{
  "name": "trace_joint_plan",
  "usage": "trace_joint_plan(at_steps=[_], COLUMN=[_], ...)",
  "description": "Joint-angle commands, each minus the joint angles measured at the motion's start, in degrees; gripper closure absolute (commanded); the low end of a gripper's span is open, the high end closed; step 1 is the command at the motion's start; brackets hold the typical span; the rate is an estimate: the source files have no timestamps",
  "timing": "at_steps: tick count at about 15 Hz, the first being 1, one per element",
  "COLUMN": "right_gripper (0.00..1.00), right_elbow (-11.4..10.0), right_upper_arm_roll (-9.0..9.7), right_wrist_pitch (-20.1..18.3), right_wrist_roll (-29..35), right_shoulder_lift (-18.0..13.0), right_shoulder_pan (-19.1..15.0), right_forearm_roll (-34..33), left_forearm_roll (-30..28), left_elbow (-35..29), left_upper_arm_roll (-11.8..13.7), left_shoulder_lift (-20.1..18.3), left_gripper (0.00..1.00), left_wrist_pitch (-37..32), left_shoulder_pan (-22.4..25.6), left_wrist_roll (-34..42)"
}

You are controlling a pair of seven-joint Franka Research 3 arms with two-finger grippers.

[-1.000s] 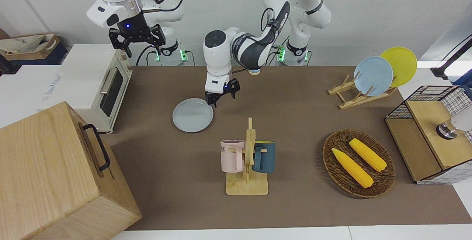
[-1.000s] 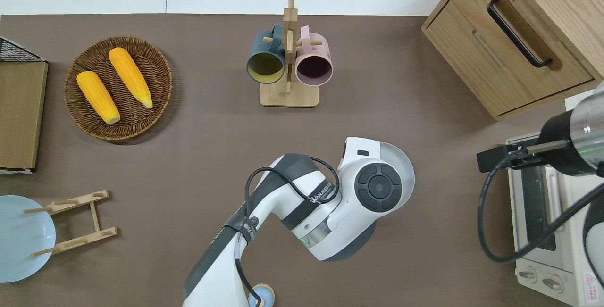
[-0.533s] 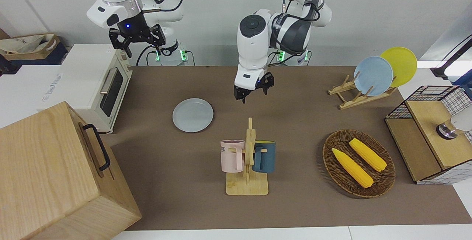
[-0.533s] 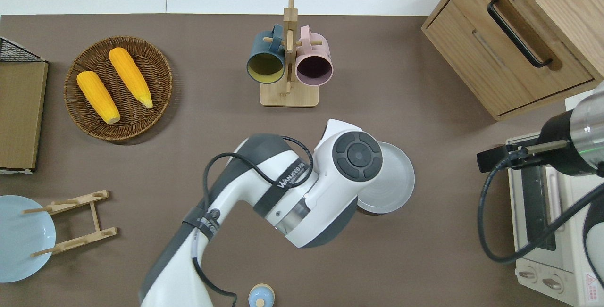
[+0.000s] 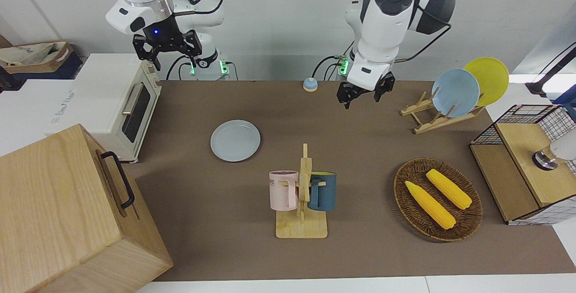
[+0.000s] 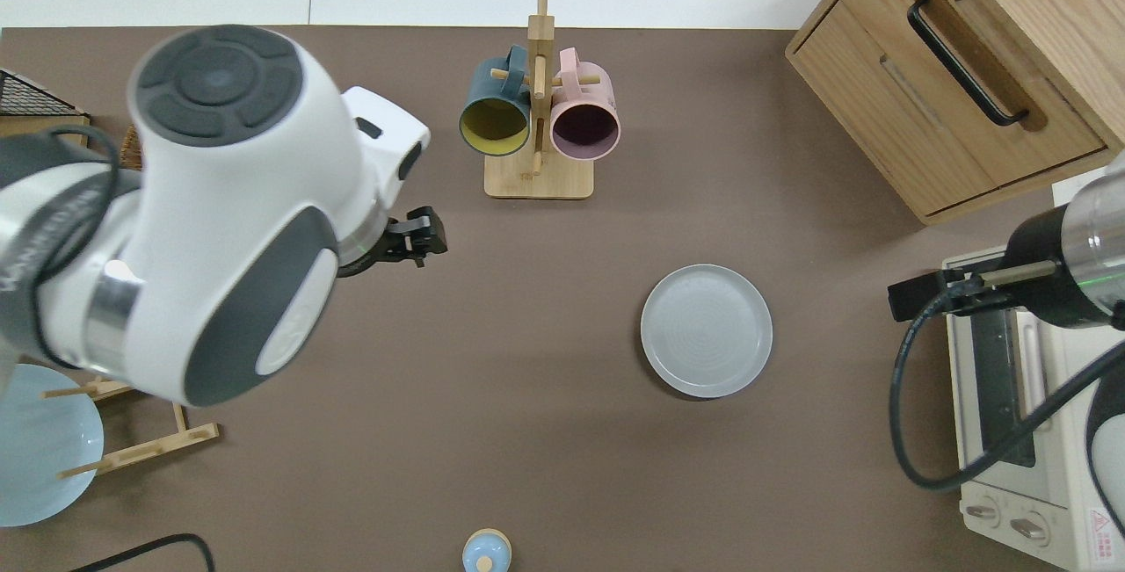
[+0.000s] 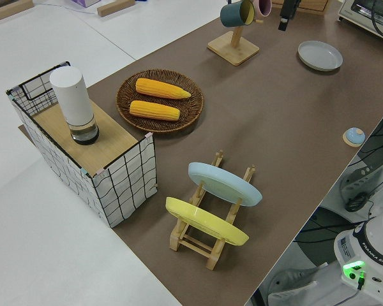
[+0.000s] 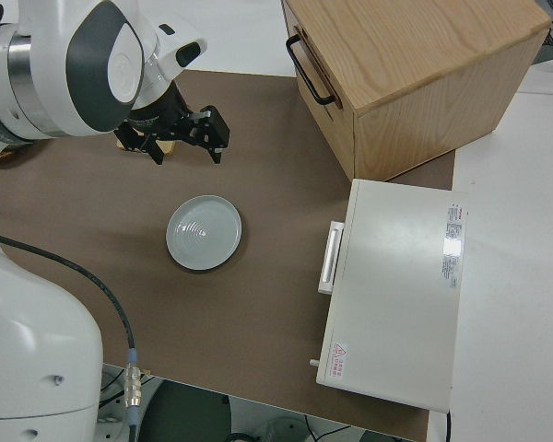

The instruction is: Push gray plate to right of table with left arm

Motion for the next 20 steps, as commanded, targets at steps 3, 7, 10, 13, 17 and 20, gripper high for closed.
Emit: trace_joint_plan(at_steps=[3, 7, 10, 13, 17, 20], right_gripper=[0.017, 0.017, 0.017, 0.017, 0.017, 0.017], right_elbow=[0.46, 0.46, 0.46, 0.46, 0.46, 0.46], right_upper_arm_roll=[0.77, 0.86, 0.77, 0.86, 0.77, 0.77], right_wrist_pitch=[-0.85, -0.93, -0.85, -0.85, -0.85, -0.85], right_wrist_roll=[0.14, 0.05, 0.05, 0.05, 0.14, 0.05], right_shoulder_lift=[-0.17, -0.17, -0.17, -0.17, -0.17, -0.17], right_shoulder_pan=[-1.16, -1.16, -1.16, -1.16, -1.16, -1.16], right_forearm_roll=[0.59, 0.59, 0.59, 0.59, 0.59, 0.59], left_forearm_roll=[-0.78, -0.77, -0.95, -0.95, -2.08, -3.67], left_elbow=[-0.45, -1.16, -2.39, -6.59, -18.80, -19.26], left_upper_arm_roll=[-0.33, -0.33, -0.33, -0.42, -0.42, -0.24], left_shoulder_lift=[-4.31, -6.77, -7.65, -9.49, -16.52, -16.53], left_gripper=[0.01, 0.01, 0.01, 0.01, 0.01, 0.00], left_wrist_pitch=[-3.95, -5.00, -4.92, -1.86, 5.53, 5.80], left_shoulder_pan=[8.43, 13.62, 17.40, 18.55, 19.52, 19.17], left_wrist_roll=[16.18, 23.23, 28.85, 29.22, 29.22, 29.22])
